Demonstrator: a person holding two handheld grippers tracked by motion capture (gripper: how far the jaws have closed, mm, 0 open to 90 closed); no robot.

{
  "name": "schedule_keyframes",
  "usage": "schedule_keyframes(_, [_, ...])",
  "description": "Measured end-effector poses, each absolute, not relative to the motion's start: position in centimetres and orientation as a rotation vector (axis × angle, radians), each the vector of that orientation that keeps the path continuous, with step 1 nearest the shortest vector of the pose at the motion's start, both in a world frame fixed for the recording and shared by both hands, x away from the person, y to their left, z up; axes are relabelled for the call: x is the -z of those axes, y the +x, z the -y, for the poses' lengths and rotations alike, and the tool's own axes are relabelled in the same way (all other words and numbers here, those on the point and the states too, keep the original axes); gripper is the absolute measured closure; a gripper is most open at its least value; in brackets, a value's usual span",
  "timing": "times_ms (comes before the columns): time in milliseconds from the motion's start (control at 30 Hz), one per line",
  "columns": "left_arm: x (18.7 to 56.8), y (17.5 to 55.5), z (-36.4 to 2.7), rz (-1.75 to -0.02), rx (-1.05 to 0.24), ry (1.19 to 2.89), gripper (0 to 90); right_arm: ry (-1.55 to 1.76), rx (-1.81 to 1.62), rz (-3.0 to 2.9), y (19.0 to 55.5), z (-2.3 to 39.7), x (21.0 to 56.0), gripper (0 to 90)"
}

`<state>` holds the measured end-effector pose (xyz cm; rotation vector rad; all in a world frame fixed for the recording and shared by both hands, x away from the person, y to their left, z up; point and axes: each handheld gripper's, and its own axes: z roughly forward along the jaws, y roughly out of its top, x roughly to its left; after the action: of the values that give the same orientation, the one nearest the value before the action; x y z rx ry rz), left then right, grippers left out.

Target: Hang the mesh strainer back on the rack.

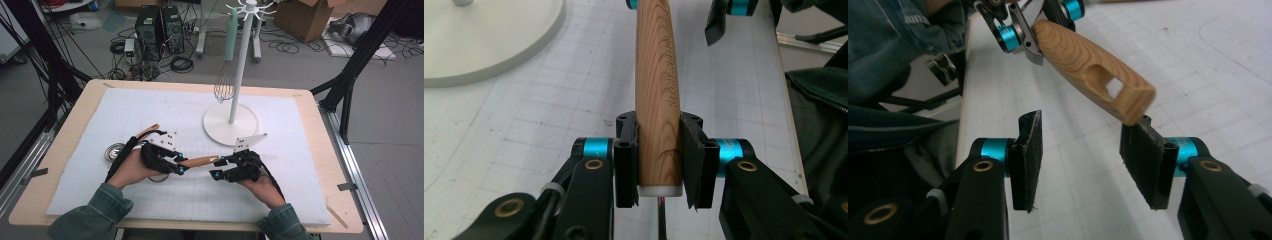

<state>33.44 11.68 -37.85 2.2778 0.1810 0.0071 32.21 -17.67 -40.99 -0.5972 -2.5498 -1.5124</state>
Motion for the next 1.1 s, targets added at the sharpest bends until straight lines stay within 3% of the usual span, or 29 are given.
schedule_keyframes(200, [37.5, 33.6, -11.6, -0.208, -0.026, 2.255, 70.5, -0.594, 1.588, 2.484, 32.7, 17.2, 40.2, 57.4])
schedule_keyframes(867, [35.9, 33.4, -11.1, -0.279, -0.124, 2.191, 70.6, -0.695, 1.807, 2.360, 33.5, 15.4, 37.3, 61.2])
schedule_keyframes(1100, [35.7, 33.3, -11.0, -0.279, -0.117, 2.168, 70.6, -0.691, 1.836, 2.341, 33.7, 14.9, 36.9, 68.2])
